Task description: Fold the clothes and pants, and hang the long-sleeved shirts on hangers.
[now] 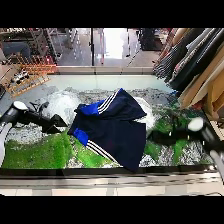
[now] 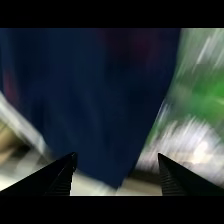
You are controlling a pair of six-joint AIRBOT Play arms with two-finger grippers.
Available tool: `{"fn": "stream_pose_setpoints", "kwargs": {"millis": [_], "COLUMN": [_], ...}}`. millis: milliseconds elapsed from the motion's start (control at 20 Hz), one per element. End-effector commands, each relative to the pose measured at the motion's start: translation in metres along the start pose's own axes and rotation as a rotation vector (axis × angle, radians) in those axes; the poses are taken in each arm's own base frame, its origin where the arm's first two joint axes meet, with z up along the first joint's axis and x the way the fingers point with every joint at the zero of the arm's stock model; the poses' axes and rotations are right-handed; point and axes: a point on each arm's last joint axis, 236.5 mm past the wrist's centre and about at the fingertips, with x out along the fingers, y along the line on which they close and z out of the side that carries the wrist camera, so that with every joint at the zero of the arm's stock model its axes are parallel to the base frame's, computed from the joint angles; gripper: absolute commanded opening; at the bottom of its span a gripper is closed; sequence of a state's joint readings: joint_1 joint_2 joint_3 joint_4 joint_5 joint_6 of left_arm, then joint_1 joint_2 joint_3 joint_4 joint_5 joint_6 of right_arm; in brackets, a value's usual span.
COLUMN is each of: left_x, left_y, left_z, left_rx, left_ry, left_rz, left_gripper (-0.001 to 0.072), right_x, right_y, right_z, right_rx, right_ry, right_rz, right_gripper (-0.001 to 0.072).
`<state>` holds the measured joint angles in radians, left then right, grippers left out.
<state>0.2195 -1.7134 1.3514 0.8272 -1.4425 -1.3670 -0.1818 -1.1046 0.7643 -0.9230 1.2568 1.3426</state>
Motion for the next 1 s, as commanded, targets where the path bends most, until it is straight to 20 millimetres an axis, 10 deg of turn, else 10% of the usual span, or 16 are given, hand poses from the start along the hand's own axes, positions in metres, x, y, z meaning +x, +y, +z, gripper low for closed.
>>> {"fn": "stream_pose_setpoints", "kwargs": {"millis": [0,650,950], "left_x": [0.019,0.062,0.061], "left_y": [-0.002,0.013,0.017], "left_z": [-0.006,0.012,0.025], "left_rx": [-0.069,-0.155,-0.160], "left_ry": [-0.010,-0.051,-0.107], "left_rz": [-0.055,-0.011,0.000], "left_gripper": [0.0562,0.0541,0.0113], "right_x": [0.033,0.082,0.116], "right_y": [-0.002,-0.005,0.010], "right_z": [-0.091,-0.111,-0.099], "right_rx": [0.096,0.063,0.056], "right_ry": [0.130,0.195,0.171], "right_rz": [0.106,0.105,0.162], "right_gripper": [0.0565,0.0505,0.0417]}}
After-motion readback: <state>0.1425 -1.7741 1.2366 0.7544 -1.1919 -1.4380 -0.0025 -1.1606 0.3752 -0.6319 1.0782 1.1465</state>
